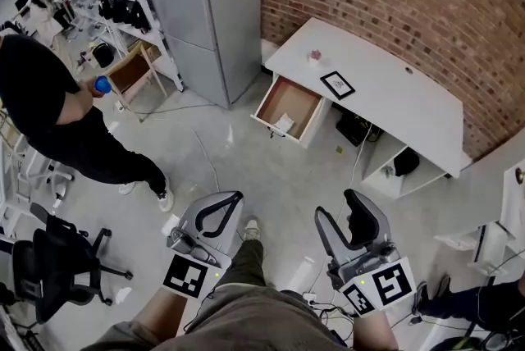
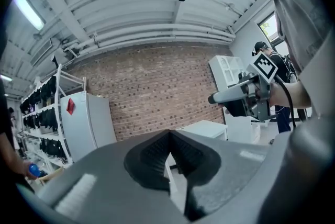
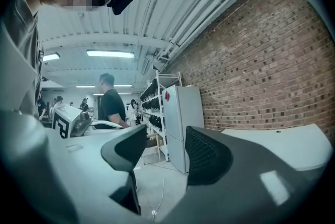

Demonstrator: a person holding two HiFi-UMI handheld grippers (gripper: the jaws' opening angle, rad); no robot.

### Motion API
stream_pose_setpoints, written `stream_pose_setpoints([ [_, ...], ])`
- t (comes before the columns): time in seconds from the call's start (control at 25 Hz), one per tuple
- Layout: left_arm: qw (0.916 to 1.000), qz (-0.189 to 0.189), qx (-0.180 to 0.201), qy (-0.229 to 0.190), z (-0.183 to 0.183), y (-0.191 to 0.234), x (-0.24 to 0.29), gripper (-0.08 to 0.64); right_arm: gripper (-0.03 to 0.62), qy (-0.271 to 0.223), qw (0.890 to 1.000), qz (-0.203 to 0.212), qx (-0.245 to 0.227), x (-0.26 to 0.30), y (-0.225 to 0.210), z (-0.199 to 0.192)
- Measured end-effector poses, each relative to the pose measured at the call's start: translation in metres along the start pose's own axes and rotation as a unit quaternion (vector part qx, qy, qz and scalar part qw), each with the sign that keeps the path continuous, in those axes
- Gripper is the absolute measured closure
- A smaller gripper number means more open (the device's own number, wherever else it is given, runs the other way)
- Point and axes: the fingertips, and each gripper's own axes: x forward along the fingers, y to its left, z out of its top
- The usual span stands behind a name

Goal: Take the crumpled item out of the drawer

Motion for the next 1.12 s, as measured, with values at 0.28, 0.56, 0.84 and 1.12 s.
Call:
stream_pose_setpoints([
  [0.28, 0.9994, -0.031, 0.002, 0.014, -0.023, 0.084, 0.079, 0.558, 0.337, 0.034, 0.999, -0.009, 0.007, 0.104, -0.042, 0.002],
  [0.56, 0.9988, -0.046, -0.017, 0.003, -0.042, 0.180, 0.155, 0.558, 0.333, 0.058, 0.998, -0.034, 0.014, 0.213, -0.086, 0.001],
  [0.84, 0.9973, -0.051, -0.052, -0.001, -0.062, 0.232, 0.201, 0.558, 0.331, 0.077, 0.996, -0.040, 0.006, 0.278, -0.109, 0.002],
  [1.12, 0.9969, -0.054, -0.056, -0.001, -0.075, 0.253, 0.240, 0.558, 0.328, 0.098, 0.995, -0.036, 0.000, 0.314, -0.139, -0.009],
])
